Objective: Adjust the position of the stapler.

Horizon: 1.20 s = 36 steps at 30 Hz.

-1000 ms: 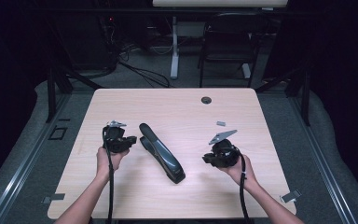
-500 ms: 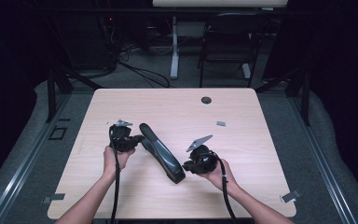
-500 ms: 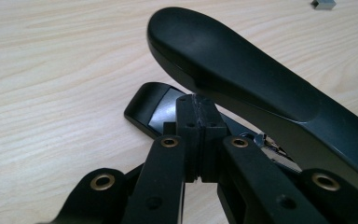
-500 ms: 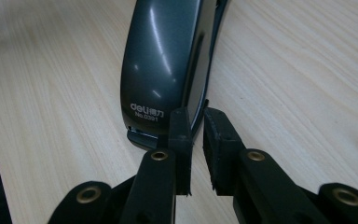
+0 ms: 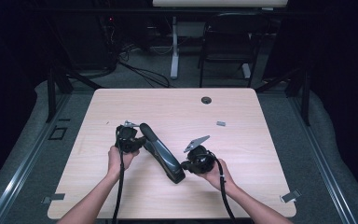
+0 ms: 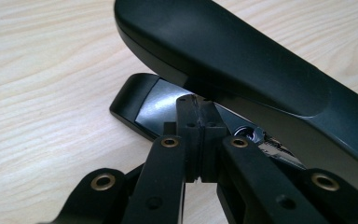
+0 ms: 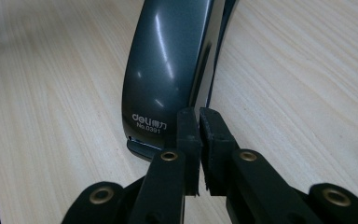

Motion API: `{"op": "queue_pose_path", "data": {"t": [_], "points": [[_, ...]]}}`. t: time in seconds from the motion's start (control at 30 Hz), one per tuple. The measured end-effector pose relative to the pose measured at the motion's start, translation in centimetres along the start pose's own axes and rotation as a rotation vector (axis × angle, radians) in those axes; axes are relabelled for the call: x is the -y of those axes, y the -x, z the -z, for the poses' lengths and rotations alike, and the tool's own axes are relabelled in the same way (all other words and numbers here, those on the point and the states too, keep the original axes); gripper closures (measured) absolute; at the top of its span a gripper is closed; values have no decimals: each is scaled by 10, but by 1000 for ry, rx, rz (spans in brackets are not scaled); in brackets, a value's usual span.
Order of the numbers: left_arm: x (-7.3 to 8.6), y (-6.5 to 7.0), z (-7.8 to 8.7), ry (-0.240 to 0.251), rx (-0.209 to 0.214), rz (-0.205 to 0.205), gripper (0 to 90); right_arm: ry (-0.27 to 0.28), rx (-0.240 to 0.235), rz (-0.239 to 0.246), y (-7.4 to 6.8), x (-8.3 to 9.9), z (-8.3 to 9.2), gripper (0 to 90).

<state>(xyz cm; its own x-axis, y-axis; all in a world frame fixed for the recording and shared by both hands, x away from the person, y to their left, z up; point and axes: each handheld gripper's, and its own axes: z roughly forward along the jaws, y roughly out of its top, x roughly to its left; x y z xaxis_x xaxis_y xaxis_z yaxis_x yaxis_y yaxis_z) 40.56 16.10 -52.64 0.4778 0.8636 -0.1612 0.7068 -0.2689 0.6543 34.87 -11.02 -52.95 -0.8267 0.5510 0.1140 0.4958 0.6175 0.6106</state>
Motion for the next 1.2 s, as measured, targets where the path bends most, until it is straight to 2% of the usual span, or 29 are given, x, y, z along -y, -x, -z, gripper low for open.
{"op": "queue_pose_path", "data": {"t": [0.17, 0.33, 0.37, 0.43, 0.47, 0.53, 0.57, 0.63, 0.77, 0.8, 0.9, 0.97, 1.03, 1.1, 1.2], "points": [[-1, 3, -4, -12, 6, -13, 900, 3, -9, 9, -3, -1, -1, 900], [-2, 9, -7, -18, 20, -25, 900, 0, -38, 17, -7, -1, -2, 900], [-3, 13, -9, -23, 26, -38, 900, 6, -46, 16, -9, -1, -3, 900], [-3, 16, -10, -28, 25, -42, 900, 6, -93, 35, -14, -3, -3, 871], [-2, 16, -11, -29, 27, -46, 900, -1, -88, 58, -20, -3, -5, 872], [-2, 17, -12, -29, 26, -43, 900, -12, -19, 129, -34, -8, -5, 870], [-2, 17, -12, -30, 27, -45, 900, -11, -10, 148, -38, -9, -5, 871], [-2, 17, -12, -29, 27, -45, 900, -4, -18, 138, -38, -9, -6, 874], [-2, 16, -11, -31, 31, -46, 900, 44, 7, 56, -19, -7, -1, 900], [-2, 16, -11, -31, 31, -46, 900, 42, 13, 47, -16, -8, 0, 900], [-2, 18, -13, -34, 31, -49, 900, 28, 24, 32, -10, -7, -2, 900], [-2, 19, -13, -39, 32, -54, 900, 15, 20, 29, -10, -6, -8, 900], [-2, 19, -14, -39, 35, -58, 900, 1, 35, 34, -11, -5, -13, 900], [-1, 21, -15, -38, 36, -62, 900, -1, 20, 15, -8, -4, -16, 900], [-1, 24, -18, -49, 44, -71, 900, -4, 12, 16, -9, -4, -16, 900]]}}
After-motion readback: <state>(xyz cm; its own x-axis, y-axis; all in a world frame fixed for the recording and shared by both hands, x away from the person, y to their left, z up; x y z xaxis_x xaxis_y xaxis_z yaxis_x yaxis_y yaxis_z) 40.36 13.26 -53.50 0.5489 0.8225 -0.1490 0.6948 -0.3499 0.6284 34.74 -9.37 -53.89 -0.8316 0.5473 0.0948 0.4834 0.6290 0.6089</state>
